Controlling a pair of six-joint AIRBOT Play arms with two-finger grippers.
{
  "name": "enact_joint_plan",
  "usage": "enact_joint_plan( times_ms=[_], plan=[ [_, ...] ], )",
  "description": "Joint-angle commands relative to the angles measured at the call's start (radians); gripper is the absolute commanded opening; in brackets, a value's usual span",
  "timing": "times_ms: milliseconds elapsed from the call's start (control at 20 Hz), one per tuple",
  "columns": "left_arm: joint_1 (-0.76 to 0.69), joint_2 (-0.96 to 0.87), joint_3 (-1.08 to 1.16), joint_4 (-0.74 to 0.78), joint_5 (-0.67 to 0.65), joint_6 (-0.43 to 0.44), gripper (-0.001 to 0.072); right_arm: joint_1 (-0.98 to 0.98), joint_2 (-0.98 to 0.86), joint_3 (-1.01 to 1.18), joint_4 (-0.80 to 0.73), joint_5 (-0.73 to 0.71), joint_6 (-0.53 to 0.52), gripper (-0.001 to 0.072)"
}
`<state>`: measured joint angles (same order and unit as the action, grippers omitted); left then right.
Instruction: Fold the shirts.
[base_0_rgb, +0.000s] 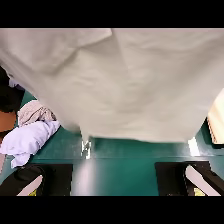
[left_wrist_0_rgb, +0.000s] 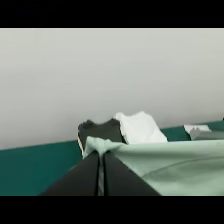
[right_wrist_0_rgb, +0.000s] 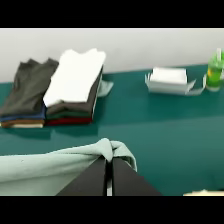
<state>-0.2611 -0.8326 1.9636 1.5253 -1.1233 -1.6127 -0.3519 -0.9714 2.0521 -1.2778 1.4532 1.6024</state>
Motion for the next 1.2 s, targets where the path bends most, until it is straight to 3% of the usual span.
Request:
enact_joint_plan(
  times_ms=[0,150,400,650,900,1150],
  plan=[
    [0.001,-0.177,-0.019,-0.006,-0.153,0.044,0.0025,-0.004,-0.085,-0.105,0.004,0.021,0.000,0.0018],
    [0.001,-0.400,-0.120,0.017,-0.168,0.042,0.0025,0.035,-0.227,-0.239,-0.001,0.019,-0.021,0.0018],
    [0.001,-0.769,-0.201,0.068,-0.051,0.039,0.0025,0.123,-0.518,-0.403,-0.005,-0.047,-0.032,0.0018],
    [0.001,-0.871,-0.198,0.080,0.084,0.042,0.0025,0.166,-0.687,-0.334,-0.006,-0.109,-0.033,0.0018],
    [0.088,-0.871,-0.163,0.049,-0.063,0.047,0.0025,0.139,-0.665,-0.280,-0.011,-0.090,-0.065,0.0018],
    [0.127,-0.871,-0.172,0.006,-0.213,0.099,0.0025,0.129,-0.539,-0.505,-0.157,-0.121,-0.068,0.0018]
  ],
)
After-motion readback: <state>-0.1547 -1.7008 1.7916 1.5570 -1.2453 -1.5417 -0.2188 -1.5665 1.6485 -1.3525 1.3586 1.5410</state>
